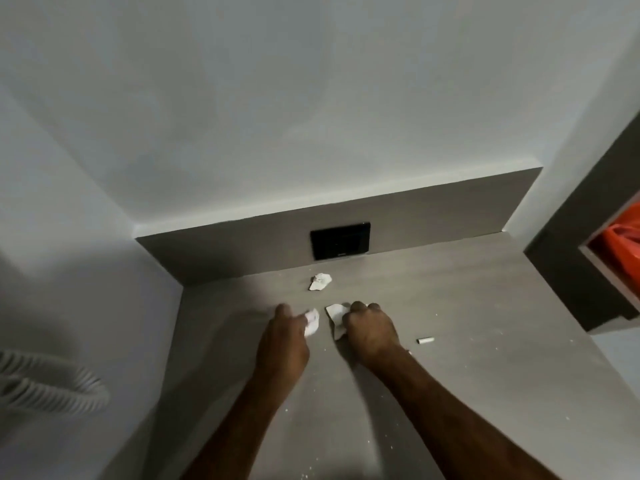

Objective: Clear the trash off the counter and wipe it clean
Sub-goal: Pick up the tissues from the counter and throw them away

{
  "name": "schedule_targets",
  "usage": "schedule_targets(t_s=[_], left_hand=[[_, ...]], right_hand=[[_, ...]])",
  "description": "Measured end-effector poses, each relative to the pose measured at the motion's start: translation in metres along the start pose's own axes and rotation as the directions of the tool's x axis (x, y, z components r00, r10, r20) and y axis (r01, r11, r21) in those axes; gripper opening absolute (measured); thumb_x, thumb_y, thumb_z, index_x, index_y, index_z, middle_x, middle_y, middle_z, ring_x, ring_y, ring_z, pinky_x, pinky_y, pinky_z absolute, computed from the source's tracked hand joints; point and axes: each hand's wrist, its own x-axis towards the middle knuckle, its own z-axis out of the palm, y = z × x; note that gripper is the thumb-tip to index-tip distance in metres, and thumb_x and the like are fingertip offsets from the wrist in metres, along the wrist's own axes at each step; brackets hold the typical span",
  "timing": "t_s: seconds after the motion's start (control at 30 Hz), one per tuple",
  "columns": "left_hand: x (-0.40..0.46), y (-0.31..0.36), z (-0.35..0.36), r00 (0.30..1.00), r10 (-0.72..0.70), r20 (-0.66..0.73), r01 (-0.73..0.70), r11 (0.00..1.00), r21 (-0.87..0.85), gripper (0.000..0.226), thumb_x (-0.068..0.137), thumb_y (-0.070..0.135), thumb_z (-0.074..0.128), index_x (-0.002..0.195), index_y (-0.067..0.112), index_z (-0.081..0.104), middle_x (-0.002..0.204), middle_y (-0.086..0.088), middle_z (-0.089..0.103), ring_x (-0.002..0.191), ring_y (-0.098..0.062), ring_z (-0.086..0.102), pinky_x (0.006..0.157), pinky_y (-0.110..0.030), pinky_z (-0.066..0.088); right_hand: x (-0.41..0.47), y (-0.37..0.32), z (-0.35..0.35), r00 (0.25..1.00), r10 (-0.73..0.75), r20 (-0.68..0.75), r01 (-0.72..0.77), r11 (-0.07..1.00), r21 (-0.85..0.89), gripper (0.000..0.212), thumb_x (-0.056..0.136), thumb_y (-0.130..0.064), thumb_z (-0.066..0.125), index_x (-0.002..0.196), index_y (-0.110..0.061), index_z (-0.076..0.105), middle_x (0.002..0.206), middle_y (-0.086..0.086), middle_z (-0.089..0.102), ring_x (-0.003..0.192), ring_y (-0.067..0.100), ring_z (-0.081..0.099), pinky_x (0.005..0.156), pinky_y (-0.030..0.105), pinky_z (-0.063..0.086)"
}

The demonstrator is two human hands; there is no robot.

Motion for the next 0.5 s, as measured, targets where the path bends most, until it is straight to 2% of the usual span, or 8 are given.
schedule_targets(t_s=[0.1, 0.13, 0.17, 0.2, 0.27, 0.33, 0.43, 0.5], left_hand=[[0.065, 0.014, -0.008, 0.982, 0.131, 0.137, -0.145, 0.984, 0.099, 0.038, 0.086, 0.003, 0.056, 0.116, 0.022, 0.07, 0.157, -0.014, 0.031, 0.129, -0.03, 0.054, 0.103, -0.04, 0.05], [0.083, 0.02, -0.008, 0.962, 0.169, 0.215, -0.2, 0.971, 0.131, 0.037, 0.085, 0.001, 0.056, 0.113, 0.02, 0.071, 0.162, -0.014, 0.023, 0.129, -0.031, 0.055, 0.102, -0.042, 0.051], [0.096, 0.025, -0.006, 0.937, 0.195, 0.29, -0.247, 0.956, 0.155, 0.035, 0.084, 0.0, 0.056, 0.109, 0.018, 0.071, 0.162, -0.015, 0.023, 0.125, -0.032, 0.058, 0.1, -0.043, 0.052], [0.105, 0.029, -0.002, 0.917, 0.211, 0.339, -0.283, 0.942, 0.181, 0.032, 0.084, 0.002, 0.056, 0.108, 0.015, 0.071, 0.157, -0.017, 0.035, 0.12, -0.034, 0.061, 0.098, -0.042, 0.053], [0.114, 0.033, 0.008, 0.922, 0.205, 0.329, -0.287, 0.931, 0.224, 0.028, 0.084, 0.008, 0.057, 0.108, 0.01, 0.071, 0.132, -0.014, 0.063, 0.113, -0.033, 0.063, 0.096, -0.041, 0.054], [0.116, 0.036, 0.014, 0.945, 0.171, 0.28, -0.241, 0.94, 0.24, 0.025, 0.085, 0.011, 0.056, 0.106, 0.009, 0.07, 0.119, -0.012, 0.069, 0.109, -0.032, 0.064, 0.095, -0.039, 0.054], [0.1, 0.051, 0.009, 0.969, 0.149, 0.195, -0.186, 0.964, 0.189, 0.02, 0.083, 0.013, 0.06, 0.099, 0.009, 0.072, 0.11, -0.013, 0.073, 0.103, -0.034, 0.066, 0.09, -0.037, 0.055], [0.073, 0.081, 0.001, 0.974, 0.214, 0.07, -0.221, 0.97, 0.102, 0.015, 0.082, 0.012, 0.066, 0.093, 0.01, 0.076, 0.101, -0.013, 0.077, 0.096, -0.035, 0.069, 0.082, -0.036, 0.055]], right_hand=[[-0.004, 0.003, -0.002, 0.999, -0.014, -0.033, 0.016, 0.998, 0.06, 0.025, 0.082, -0.018, 0.059, 0.104, -0.009, 0.066, 0.104, 0.016, 0.069, 0.091, 0.037, 0.066, 0.074, 0.037, 0.053], [-0.006, 0.005, -0.001, 0.999, -0.018, -0.033, 0.02, 0.998, 0.068, 0.023, 0.081, -0.019, 0.06, 0.101, -0.011, 0.065, 0.1, 0.015, 0.07, 0.088, 0.037, 0.067, 0.072, 0.036, 0.054], [-0.007, 0.006, -0.001, 1.0, -0.009, -0.03, 0.012, 0.998, 0.069, 0.022, 0.08, -0.02, 0.059, 0.1, -0.012, 0.065, 0.098, 0.014, 0.071, 0.086, 0.035, 0.069, 0.072, 0.035, 0.054], [-0.008, 0.007, -0.001, 1.0, 0.003, -0.021, -0.002, 0.998, 0.067, 0.023, 0.08, -0.021, 0.059, 0.101, -0.014, 0.065, 0.098, 0.012, 0.071, 0.087, 0.034, 0.069, 0.073, 0.034, 0.054], [-0.01, 0.012, -0.002, 1.0, 0.029, -0.005, -0.028, 0.996, 0.081, 0.026, 0.079, -0.019, 0.061, 0.103, -0.013, 0.065, 0.1, 0.011, 0.072, 0.091, 0.032, 0.07, 0.077, 0.034, 0.054], [-0.014, 0.016, -0.007, 0.996, 0.091, -0.004, -0.088, 0.979, 0.186, 0.022, 0.08, -0.017, 0.06, 0.1, -0.011, 0.068, 0.101, 0.013, 0.073, 0.094, 0.033, 0.069, 0.081, 0.033, 0.054], [-0.033, 0.031, -0.018, 0.961, 0.267, -0.073, -0.182, 0.807, 0.562, 0.018, 0.083, -0.014, 0.057, 0.093, -0.013, 0.071, 0.094, 0.013, 0.074, 0.09, 0.033, 0.068, 0.079, 0.03, 0.053], [-0.062, 0.052, -0.025, 0.898, 0.39, -0.202, -0.125, 0.669, 0.732, 0.018, 0.083, -0.011, 0.059, 0.096, -0.019, 0.068, 0.088, 0.007, 0.075, 0.082, 0.026, 0.069, 0.074, 0.029, 0.055]])
